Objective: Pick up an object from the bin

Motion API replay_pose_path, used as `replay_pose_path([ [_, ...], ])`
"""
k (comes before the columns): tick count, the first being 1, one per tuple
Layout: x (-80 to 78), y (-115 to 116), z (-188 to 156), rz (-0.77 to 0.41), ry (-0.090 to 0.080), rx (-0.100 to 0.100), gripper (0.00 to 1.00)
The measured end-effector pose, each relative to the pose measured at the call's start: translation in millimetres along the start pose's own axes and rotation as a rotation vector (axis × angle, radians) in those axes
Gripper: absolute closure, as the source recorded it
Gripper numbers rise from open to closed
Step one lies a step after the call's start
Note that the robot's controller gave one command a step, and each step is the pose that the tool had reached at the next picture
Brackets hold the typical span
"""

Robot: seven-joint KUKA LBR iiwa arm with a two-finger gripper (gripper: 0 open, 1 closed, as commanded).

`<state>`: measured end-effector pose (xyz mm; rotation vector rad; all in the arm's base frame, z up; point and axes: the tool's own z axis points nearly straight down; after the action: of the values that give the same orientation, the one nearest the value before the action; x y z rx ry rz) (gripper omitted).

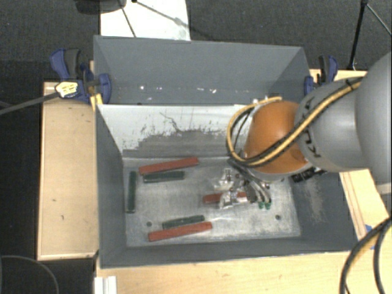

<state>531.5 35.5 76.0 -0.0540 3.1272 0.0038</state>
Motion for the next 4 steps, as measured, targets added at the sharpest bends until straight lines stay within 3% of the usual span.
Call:
replay_pose_path([
  [3,3.6,0,-27,0.0,0.021,0.002,1.0],
  [4,1.7,0,-48,0.0,0.014,0.001,1.0],
])
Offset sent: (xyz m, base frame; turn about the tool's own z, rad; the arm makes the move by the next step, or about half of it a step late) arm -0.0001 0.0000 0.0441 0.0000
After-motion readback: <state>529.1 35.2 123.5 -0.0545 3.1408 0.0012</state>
